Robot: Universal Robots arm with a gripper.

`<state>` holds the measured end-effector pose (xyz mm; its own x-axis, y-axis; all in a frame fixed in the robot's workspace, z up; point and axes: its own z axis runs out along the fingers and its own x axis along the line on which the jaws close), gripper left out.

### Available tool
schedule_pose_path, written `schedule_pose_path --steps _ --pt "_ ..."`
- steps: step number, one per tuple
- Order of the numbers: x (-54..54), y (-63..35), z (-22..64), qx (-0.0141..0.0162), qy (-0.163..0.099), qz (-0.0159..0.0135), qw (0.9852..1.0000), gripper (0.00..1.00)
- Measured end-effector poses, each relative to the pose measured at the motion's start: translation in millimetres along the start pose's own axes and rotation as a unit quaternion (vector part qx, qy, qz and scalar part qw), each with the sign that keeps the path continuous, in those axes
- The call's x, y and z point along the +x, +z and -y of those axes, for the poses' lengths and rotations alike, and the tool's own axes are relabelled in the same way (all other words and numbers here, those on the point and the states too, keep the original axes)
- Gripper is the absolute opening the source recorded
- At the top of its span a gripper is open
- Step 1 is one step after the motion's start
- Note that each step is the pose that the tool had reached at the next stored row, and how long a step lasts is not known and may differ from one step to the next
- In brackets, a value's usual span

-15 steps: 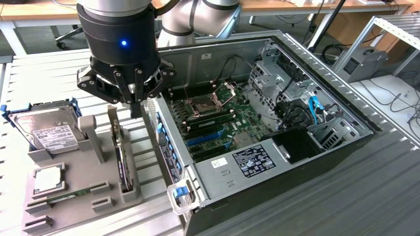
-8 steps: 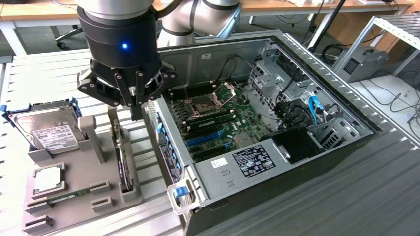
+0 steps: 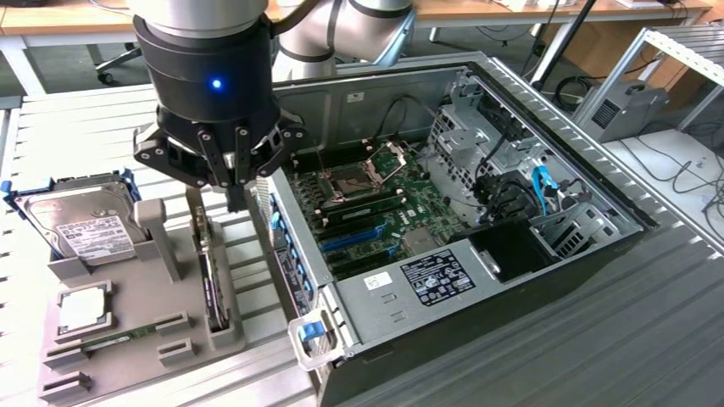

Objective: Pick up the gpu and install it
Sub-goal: 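Reach for the gpu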

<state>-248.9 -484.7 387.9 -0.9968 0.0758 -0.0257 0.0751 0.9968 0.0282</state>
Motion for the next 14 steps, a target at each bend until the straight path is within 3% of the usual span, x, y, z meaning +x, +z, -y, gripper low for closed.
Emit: schedule_pose_path --steps 14 --pt "-0.4 0.1 8.2 0.0001 0.0 0.0 1.0 0.11"
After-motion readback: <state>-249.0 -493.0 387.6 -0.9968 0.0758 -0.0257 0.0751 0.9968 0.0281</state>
